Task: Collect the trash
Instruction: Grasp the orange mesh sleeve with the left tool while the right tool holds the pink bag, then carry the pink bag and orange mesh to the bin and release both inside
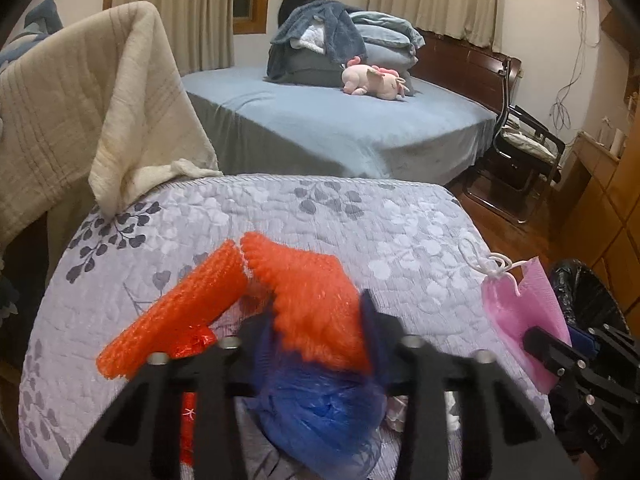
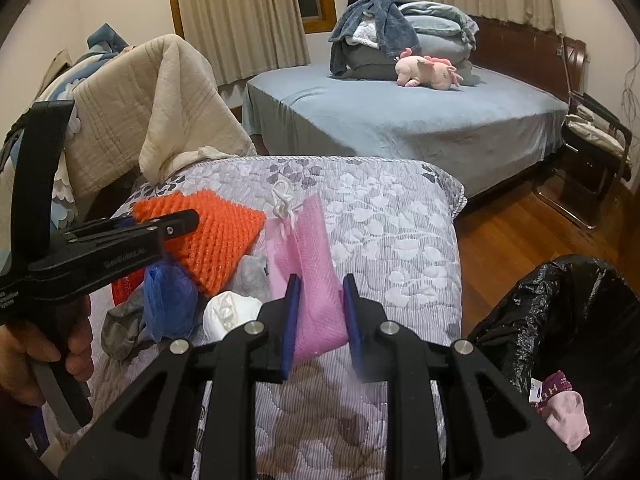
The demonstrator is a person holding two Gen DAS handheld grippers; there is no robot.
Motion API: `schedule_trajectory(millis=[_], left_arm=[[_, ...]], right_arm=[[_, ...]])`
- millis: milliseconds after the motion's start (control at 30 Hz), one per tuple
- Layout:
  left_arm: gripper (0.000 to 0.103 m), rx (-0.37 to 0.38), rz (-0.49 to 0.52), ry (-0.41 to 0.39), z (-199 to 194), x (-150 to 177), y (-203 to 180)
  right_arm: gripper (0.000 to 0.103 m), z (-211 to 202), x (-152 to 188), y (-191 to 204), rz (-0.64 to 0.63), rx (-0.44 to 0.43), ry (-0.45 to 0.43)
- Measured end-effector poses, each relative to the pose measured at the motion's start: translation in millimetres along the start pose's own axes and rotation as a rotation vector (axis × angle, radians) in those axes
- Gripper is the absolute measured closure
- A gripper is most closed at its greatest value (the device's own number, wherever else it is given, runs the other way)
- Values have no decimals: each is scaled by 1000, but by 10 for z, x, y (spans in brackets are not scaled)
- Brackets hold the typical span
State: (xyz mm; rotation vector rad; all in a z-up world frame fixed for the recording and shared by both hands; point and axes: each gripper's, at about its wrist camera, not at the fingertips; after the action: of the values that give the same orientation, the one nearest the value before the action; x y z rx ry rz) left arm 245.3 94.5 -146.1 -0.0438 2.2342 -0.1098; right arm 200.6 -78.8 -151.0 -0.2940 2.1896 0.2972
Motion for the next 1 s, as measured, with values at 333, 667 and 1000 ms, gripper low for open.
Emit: schedule_trajectory(millis=[333,667,1000], left_arm=[[90,37,11,-134,-412,-122,-101],[90,87,114,-220,-883,-97,-532],[90,169,167,-217,-1056,52,-932]], right_arm=[[82,-170,-62,-42,23,11,-34],[82,-498,-136,-187,69,38,-87],[82,-865,-41,-520,113,107,-94]])
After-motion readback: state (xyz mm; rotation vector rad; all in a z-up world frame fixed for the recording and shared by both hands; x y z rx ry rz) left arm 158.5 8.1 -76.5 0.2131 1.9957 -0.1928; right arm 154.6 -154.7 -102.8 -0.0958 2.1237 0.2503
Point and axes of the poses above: each gripper's, at about its wrist camera, not at the fingertips, and z roughly the way its jaws point, y to its left, x to its underside, and after that the axes turned 7 degrees about -y, right-handed
